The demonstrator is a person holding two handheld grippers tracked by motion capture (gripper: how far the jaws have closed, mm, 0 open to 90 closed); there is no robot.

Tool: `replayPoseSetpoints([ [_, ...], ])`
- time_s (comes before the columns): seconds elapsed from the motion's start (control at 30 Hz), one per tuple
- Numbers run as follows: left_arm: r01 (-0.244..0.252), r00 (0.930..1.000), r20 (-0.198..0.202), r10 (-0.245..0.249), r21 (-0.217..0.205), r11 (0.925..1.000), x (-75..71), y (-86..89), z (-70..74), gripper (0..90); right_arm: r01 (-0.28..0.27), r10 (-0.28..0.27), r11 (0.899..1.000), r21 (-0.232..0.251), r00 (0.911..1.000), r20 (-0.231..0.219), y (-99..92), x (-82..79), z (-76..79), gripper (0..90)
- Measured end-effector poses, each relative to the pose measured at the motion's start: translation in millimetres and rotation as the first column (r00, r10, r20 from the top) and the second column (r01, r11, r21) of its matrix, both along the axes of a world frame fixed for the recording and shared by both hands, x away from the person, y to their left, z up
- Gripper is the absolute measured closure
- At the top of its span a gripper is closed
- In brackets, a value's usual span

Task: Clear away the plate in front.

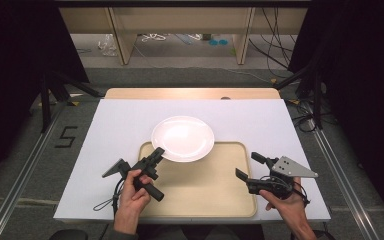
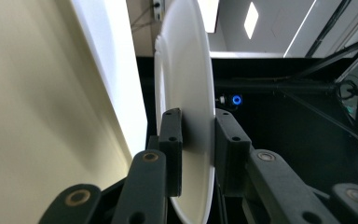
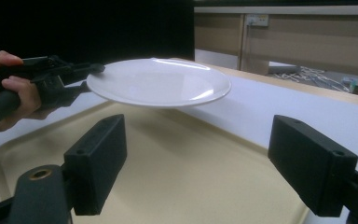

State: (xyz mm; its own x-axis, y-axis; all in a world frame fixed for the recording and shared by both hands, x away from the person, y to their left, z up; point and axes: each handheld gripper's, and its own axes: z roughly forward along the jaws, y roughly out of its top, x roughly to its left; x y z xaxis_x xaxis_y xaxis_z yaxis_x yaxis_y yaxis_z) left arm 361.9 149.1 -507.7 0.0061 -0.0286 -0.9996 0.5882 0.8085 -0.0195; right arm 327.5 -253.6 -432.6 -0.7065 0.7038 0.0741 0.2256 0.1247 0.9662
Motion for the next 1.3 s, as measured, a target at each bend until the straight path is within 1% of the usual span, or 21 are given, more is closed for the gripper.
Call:
replayPoseSetpoints([
  [0.03,0.013,0.9999,0.0,-0.013,0.0,0.9999,-1.6,-0.4,-1.5,75.2,-0.001,0.001,1.0,-0.001,0.9999,0.014,-0.2,0.9,-0.1,20.4],
  [0.07,0.015,0.9999,-0.004,-0.015,-0.005,0.9999,-2.5,-1.4,-2.1,74.6,0.003,-0.003,1.0,0.005,0.9999,0.012,0.0,1.0,-0.3,20.4],
  [0.13,0.022,0.9998,-0.001,-0.022,0.01,0.9997,-4.9,-2.5,-3.7,74.3,0.003,-0.003,1.0,0.007,1.0,0.007,-0.2,0.7,-0.3,20.4],
  [0.2,0.032,0.9995,-0.008,-0.032,-0.001,0.9995,-7.1,-1.7,-5.7,74.3,0.005,-0.005,1.0,0.002,0.9999,0.014,-0.7,0.1,0.1,20.4],
  [0.27,0.033,0.9995,-0.005,-0.033,0.001,0.9995,-9.7,-0.3,-7.0,74.3,0.015,-0.015,1.0,0.011,0.9998,0.012,-0.6,-0.1,-0.2,20.4],
  [0.3,0.04,0.9992,0.003,-0.04,0.011,0.9992,-11.1,-0.2,-6.7,74.3,0.007,-0.007,1.0,0.009,1.0,0.001,-0.9,-0.3,0.0,20.4],
  [0.33,0.045,0.999,0.005,-0.045,0.021,0.9988,-12.1,-0.6,-6.5,74.2,0.001,-0.001,1.0,0.003,1.0,0.008,-1.2,0.4,-0.1,20.4],
  [0.43,0.062,0.9981,0.004,-0.062,0.015,0.998,-17.0,0.6,-9.1,74.1,0.001,-0.001,1.0,0.005,1.0,0.009,-1.0,0.3,0.1,20.4],
  [0.57,0.068,0.9977,0.005,-0.068,0.029,0.9972,-25.3,2.2,-10.7,73.9,0.006,-0.006,1.0,0.005,0.9999,0.009,-1.3,-0.2,-0.1,20.4],
  [0.6,0.062,0.9981,0.004,-0.062,0.033,0.9975,-26.4,1.5,-10.3,73.9,0.012,-0.012,1.0,0.012,0.9999,0.004,-0.7,-0.5,-0.2,20.4],
  [0.63,0.061,0.9981,0.007,-0.062,0.04,0.9973,-27.0,0.8,-11.1,73.9,0.003,-0.003,1.0,0.003,1.0,0.0,-1.1,0.0,-0.1,20.4],
  [0.67,0.075,0.9972,0.001,-0.075,0.034,0.9966,-27.5,-0.2,-12.0,73.7,-0.005,0.005,1.0,0.006,1.0,0.007,-0.8,0.5,-0.4,20.4],
  [0.73,0.09,0.9959,0.003,-0.09,0.043,0.995,-30.2,-3.3,-12.5,73.5,0.001,-0.002,1.0,0.009,0.9999,0.015,-0.3,0.2,-0.6,20.4],
  [0.8,0.097,0.9953,-0.005,-0.097,0.043,0.9944,-33.4,-3.9,-13.6,73.4,-0.003,0.002,1.0,0.012,1.0,0.004,-0.2,0.2,-0.6,20.4],
  [0.87,0.106,0.9944,-0.005,-0.105,0.043,0.9935,-36.5,-4.4,-15.1,73.0,-0.003,0.003,1.0,0.001,1.0,0.009,-0.8,0.4,-0.6,20.4],
  [1.03,0.12,0.9926,-0.026,-0.119,0.041,0.992,-43.3,-6.2,-19.7,72.8,-0.007,0.007,1.0,0.003,1.0,0.006,-0.4,0.0,-0.6,20.4],
  [1.07,0.125,0.9919,-0.029,-0.124,0.043,0.9912,-43.4,-7.3,-20.2,72.6,0.004,-0.004,1.0,0.005,0.9999,0.012,0.0,-0.2,-0.9,20.4],
  [1.13,0.134,0.9908,-0.029,-0.132,0.066,0.9888,-44.6,-10.7,-20.3,72.4,0.003,-0.003,1.0,0.006,1.0,0.008,0.1,-0.4,-0.8,20.4],
  [1.17,0.143,0.9894,-0.037,-0.14,0.069,0.9874,-45.6,-11.5,-20.9,72.8,0.001,-0.001,1.0,0.011,1.0,0.004,0.5,-0.3,-1.0,20.4],
  [1.2,0.144,0.989,-0.042,-0.142,0.067,0.9872,-45.8,-11.6,-21.3,73.2,-0.004,0.004,1.0,0.002,1.0,-0.009,0.3,-0.7,-0.6,20.4],
  [1.3,0.133,0.9909,-0.037,-0.129,0.116,0.9844,-46.8,-9.7,-20.2,74.7,-0.006,0.006,1.0,0.001,1.0,0.004,1.0,-0.2,-1.3,20.4],
])
